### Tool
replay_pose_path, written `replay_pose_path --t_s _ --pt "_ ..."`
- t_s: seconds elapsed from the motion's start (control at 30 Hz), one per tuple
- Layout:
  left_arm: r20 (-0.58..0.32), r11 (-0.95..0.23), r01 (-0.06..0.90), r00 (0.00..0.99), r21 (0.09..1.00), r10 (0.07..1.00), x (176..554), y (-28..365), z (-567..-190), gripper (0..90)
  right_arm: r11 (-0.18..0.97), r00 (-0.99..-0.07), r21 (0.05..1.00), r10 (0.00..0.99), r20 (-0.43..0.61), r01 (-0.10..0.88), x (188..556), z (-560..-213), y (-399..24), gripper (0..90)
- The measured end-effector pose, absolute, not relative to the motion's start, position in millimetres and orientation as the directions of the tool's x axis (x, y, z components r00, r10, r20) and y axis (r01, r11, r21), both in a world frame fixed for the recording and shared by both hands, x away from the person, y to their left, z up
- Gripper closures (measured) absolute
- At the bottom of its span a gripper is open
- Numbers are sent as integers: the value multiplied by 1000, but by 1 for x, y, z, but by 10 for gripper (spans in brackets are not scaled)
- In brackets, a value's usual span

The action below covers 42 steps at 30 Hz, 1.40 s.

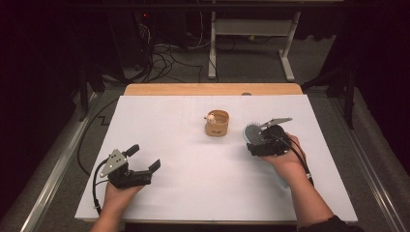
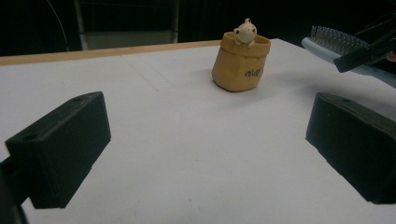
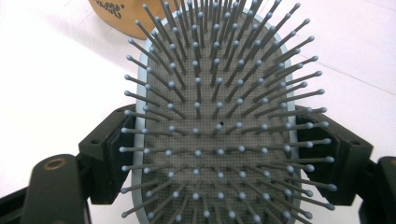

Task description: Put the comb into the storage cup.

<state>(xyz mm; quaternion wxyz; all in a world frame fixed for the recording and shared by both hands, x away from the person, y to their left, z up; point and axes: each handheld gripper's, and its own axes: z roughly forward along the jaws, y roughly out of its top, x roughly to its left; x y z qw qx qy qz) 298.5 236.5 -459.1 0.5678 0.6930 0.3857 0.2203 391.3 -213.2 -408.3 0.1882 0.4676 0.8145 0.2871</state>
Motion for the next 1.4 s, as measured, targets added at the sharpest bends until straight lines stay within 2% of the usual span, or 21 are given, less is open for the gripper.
replay_pose_path --t_s 0.67,0.9,1.17,1.4 --pt "-116 -80 286 606 955 787 298 235 -460 0 343 -486 717 874 -7 607 348 -405 -240 207" --pt "-130 -65 289 605 955 785 297 235 -458 0 336 -492 726 870 4 600 343 -410 -243 207" --pt "-140 -58 300 598 952 789 298 237 -458 3 274 -495 782 868 49 559 342 -414 -240 207" --pt "-127 -67 291 598 954 792 298 236 -458 3 259 -499 820 866 37 511 340 -414 -238 207"
